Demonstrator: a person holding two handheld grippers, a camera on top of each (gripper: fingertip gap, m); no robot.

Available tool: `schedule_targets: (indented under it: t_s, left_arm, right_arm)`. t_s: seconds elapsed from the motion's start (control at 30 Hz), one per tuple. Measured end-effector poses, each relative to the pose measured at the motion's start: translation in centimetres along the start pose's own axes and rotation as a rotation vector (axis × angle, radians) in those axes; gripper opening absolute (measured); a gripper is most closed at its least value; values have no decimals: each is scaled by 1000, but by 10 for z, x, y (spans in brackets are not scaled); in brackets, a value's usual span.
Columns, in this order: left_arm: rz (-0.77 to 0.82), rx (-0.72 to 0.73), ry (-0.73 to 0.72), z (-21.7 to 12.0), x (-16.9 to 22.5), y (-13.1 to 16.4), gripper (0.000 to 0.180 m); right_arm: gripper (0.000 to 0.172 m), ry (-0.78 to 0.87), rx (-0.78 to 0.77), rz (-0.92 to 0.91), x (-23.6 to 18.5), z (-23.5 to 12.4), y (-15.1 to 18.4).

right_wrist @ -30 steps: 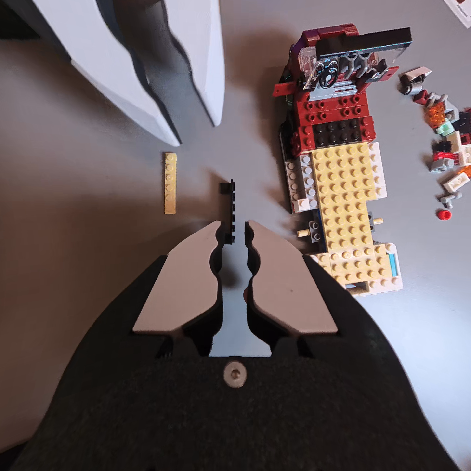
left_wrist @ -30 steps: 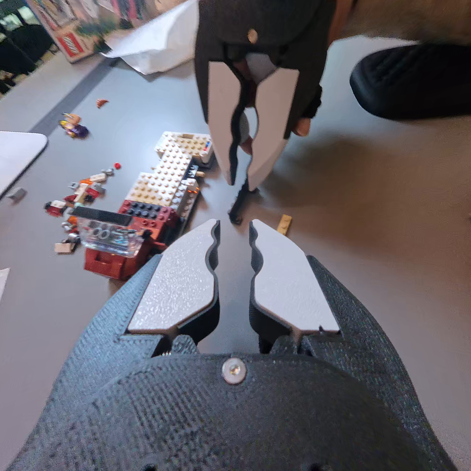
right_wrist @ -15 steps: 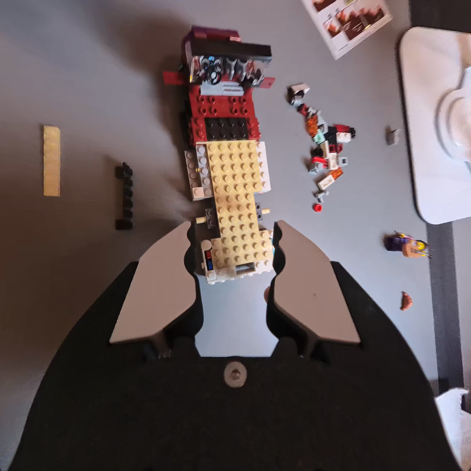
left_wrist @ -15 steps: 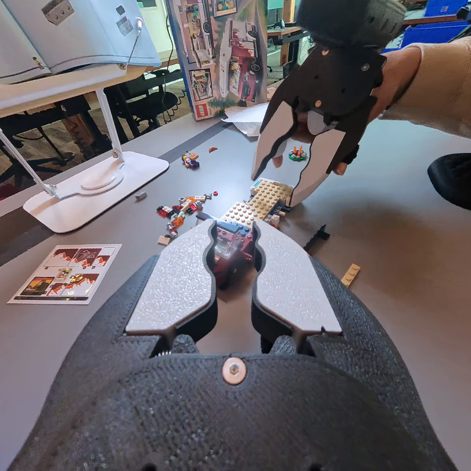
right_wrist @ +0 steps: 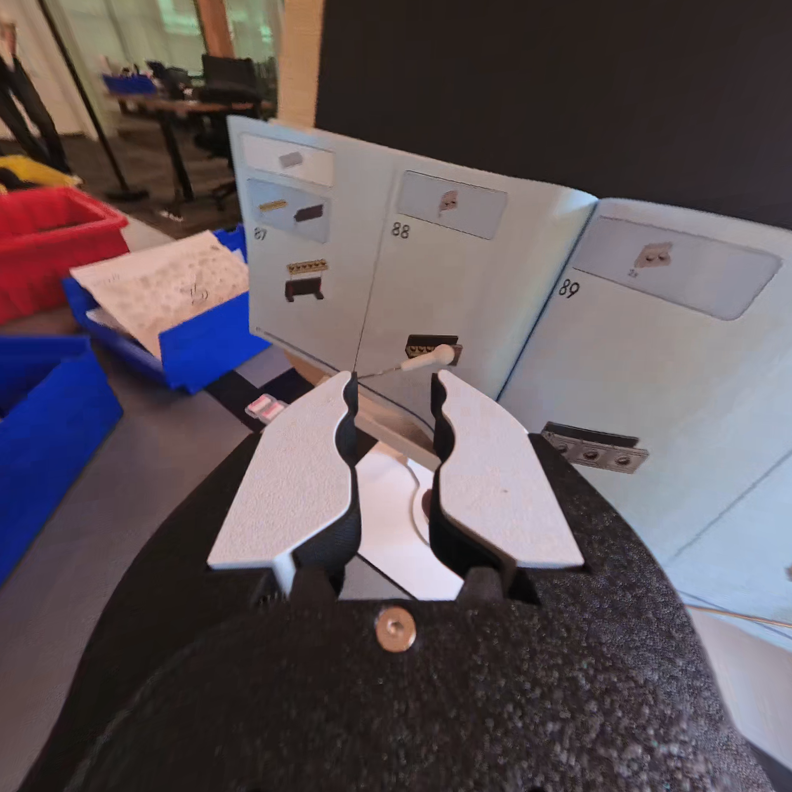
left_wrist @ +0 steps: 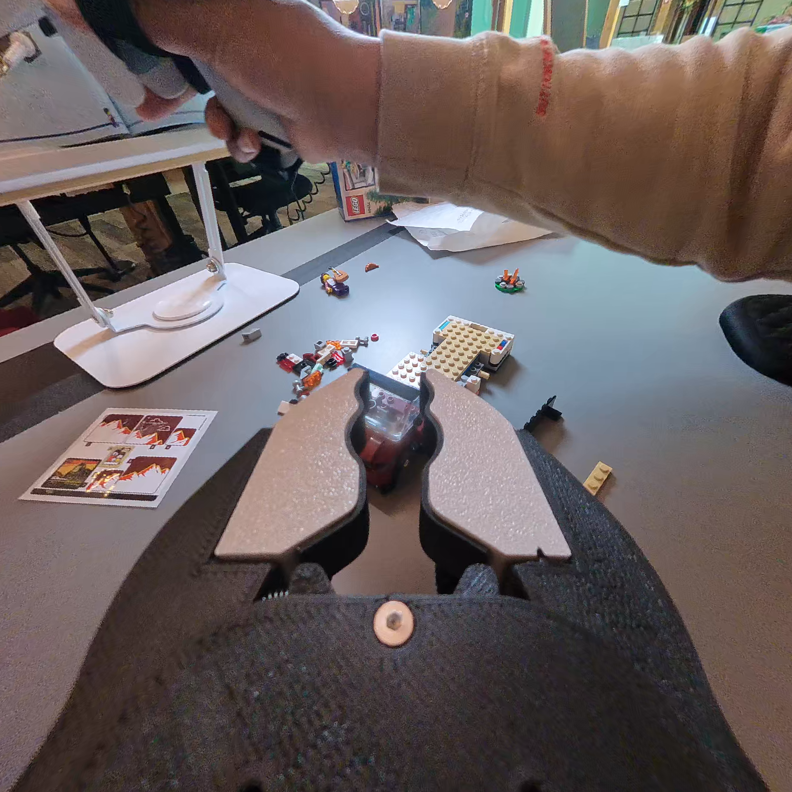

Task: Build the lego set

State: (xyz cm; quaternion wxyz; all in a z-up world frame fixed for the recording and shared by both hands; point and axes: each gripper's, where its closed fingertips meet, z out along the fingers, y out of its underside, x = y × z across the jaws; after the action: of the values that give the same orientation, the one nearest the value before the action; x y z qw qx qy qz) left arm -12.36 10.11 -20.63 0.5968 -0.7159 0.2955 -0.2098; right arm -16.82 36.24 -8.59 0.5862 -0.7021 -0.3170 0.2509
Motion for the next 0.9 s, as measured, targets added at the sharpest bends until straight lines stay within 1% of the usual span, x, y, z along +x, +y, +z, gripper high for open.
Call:
schedule_targets:
  t_s: [0.1,0.2,0.33,0.53,0.7,0.9]
  left_arm:
    - [-37,4,15,0,1,1,21]
    - [-38,3,22,1,3,1,20]
    - [-33,-2,27,1,5,2,20]
    - [-32,-16,26,2,4,5,19]
    - [-33,-21,25,3,3,7,18]
    - [-27,-26,26,3,3,8,18]
  right_arm:
    - [31,61,-18,133,6,20,7]
    - [17,94,31,191,10,29,6]
    - [12,96,84,283,10,28,7]
    - [12,104,154,429,12,22,16]
    - [11,104,184,492,12,21,19]
    - [12,95,179,480,11,18,20]
